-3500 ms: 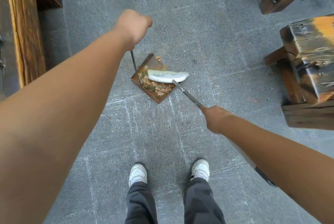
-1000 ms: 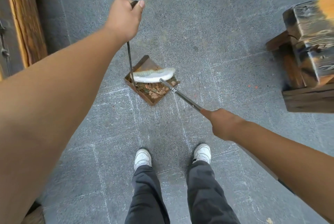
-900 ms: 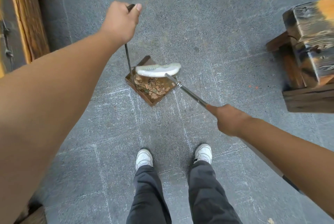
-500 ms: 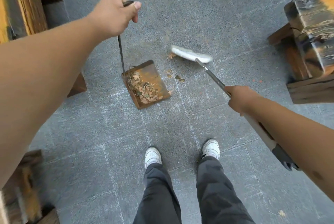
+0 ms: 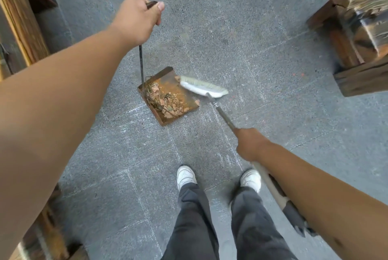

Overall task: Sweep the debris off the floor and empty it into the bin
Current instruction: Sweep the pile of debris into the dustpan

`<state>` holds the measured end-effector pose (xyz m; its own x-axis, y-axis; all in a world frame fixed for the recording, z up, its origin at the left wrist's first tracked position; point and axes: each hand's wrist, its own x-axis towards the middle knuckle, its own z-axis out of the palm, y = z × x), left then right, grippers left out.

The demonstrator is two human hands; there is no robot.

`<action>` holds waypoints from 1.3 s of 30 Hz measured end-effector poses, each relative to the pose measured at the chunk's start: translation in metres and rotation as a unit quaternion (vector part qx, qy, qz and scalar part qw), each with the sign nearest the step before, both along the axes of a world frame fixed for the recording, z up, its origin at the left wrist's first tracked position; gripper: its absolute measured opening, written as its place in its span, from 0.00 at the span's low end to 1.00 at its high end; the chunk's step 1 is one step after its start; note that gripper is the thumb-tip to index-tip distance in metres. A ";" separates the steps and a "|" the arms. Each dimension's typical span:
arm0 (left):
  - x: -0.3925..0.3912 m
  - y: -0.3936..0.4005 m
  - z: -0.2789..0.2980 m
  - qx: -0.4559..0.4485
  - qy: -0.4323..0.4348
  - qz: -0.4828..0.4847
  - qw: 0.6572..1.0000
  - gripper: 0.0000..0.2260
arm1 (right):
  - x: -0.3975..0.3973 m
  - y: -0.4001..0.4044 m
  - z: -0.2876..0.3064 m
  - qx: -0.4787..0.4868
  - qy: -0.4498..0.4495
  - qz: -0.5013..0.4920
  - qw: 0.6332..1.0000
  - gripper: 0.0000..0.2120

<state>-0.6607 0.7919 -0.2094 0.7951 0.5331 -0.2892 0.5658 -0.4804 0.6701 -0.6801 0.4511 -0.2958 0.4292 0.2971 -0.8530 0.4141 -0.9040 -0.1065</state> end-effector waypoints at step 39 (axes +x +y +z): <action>-0.042 -0.015 0.001 -0.008 0.003 -0.002 1.000 0.17 | 0.016 -0.051 0.035 -0.001 -0.082 0.047 0.996 0.33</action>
